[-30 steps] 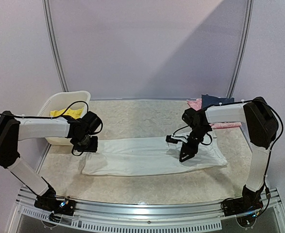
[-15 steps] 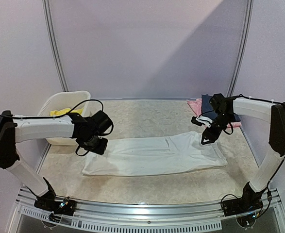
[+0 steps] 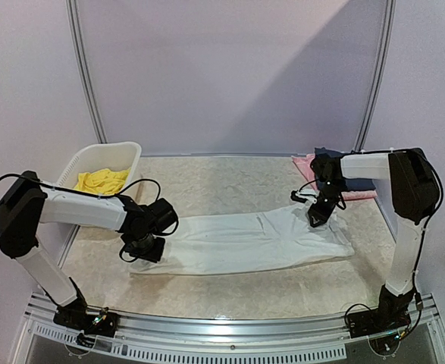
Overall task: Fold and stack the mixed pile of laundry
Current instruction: Rotate the rectangle-folded T-shirt at the center of the board.
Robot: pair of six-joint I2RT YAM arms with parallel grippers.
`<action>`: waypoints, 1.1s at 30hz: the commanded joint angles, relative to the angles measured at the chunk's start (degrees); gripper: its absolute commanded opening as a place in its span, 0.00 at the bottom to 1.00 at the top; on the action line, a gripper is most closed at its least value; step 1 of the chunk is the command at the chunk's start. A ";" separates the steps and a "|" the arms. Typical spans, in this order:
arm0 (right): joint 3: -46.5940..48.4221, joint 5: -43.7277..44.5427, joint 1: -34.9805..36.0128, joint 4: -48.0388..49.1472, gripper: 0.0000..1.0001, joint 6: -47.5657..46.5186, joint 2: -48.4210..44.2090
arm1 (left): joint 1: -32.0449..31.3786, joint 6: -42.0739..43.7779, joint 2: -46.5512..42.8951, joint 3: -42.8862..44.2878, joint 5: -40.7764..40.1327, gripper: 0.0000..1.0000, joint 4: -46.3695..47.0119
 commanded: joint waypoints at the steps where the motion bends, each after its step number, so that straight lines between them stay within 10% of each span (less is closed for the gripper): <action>1: 1.71 5.23 3.52 1.70 0.36 -1.34 4.56 | -2.12 -4.53 0.50 -5.15 2.95 0.37 -0.17; 21: 44.73 9.77 11.58 -6.57 0.36 -6.81 31.16 | -21.23 -23.84 -21.56 -10.12 6.09 0.37 -18.71; 33: 54.27 9.62 11.39 4.13 0.40 -8.70 33.89 | -29.25 -2.02 -7.39 14.56 1.87 0.49 -26.15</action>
